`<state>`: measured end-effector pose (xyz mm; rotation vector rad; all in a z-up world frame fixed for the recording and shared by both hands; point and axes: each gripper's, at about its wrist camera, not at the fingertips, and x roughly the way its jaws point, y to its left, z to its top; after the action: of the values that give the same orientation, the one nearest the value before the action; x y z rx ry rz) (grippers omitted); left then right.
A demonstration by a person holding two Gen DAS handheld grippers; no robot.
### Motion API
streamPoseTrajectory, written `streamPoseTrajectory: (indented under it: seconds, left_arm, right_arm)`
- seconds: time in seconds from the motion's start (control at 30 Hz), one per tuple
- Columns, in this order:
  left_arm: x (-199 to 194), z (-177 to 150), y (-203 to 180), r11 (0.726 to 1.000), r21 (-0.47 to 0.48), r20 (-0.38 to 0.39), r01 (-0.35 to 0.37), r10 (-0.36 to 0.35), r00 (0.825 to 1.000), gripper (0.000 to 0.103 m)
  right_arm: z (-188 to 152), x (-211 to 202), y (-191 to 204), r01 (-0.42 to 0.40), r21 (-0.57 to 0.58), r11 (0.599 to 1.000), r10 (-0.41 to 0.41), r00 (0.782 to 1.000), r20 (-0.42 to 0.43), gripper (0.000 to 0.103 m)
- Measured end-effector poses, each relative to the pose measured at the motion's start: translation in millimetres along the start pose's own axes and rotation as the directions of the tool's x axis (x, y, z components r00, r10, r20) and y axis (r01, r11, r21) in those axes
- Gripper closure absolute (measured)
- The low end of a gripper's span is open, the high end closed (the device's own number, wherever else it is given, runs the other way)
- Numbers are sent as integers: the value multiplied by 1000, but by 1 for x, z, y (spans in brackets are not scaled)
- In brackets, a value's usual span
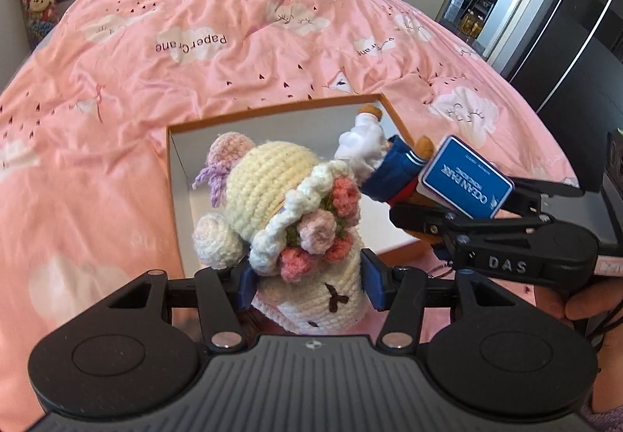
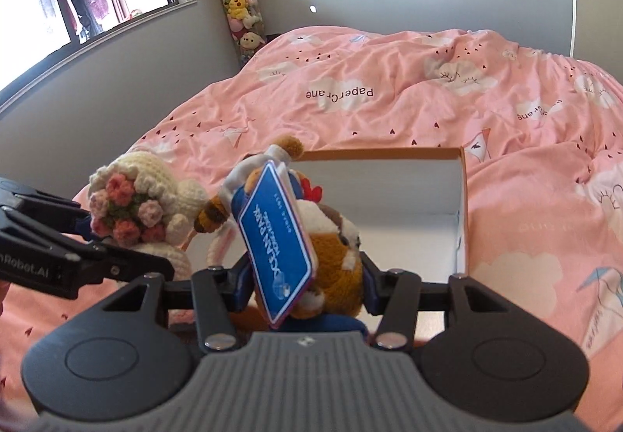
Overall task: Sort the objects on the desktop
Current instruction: 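Carry both plush toys over the box and lower them inside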
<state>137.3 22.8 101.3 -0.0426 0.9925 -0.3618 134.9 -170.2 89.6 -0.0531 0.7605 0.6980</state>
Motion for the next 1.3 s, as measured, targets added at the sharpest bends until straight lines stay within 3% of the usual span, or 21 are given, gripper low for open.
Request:
streamPoseTrajectory:
  seconds: [0.2,0.33,0.47,0.6,0.7,0.87,1.07,1.2,1.3]
  left_arm:
    - [35,32,15,997,69,-49,-41,45,998,41]
    - [74,40,23,992,114,-150,-51,68,986,41]
    - [107,34,22,978,192,-225,-87,131,965,41]
    - [134,26,22,969,239,-320,-59,136,938,41]
    - [148,21,21,958,277,-352,-76,175,919,41]
    - [164,18,25,951,299,-416,-79,205,886,39]
    - [173,19,36,956,288,-461,-65,198,865,38]
    - [168,16,41,958,282,-451,-58,185,873,36]
    - [160,14,48,966,255,-447,-34,149,882,32]
  right_arm:
    - [24,47,-8,29,57,998,-27,999,-29,48]
    - [22,82,-14,44,109,993,-34,995,-97,48]
    - [9,116,-27,60,199,978,-26,985,-170,48]
    - [-4,139,-33,68,256,964,-8,973,-229,48]
    - [-11,150,-34,78,283,956,-3,966,-259,48]
    - [-16,162,-31,65,301,951,33,951,-309,48]
    - [-24,175,-24,57,332,942,81,919,-385,46]
    - [-26,175,-22,61,347,936,82,920,-383,44]
    - [-24,172,-23,54,357,932,95,918,-385,36]
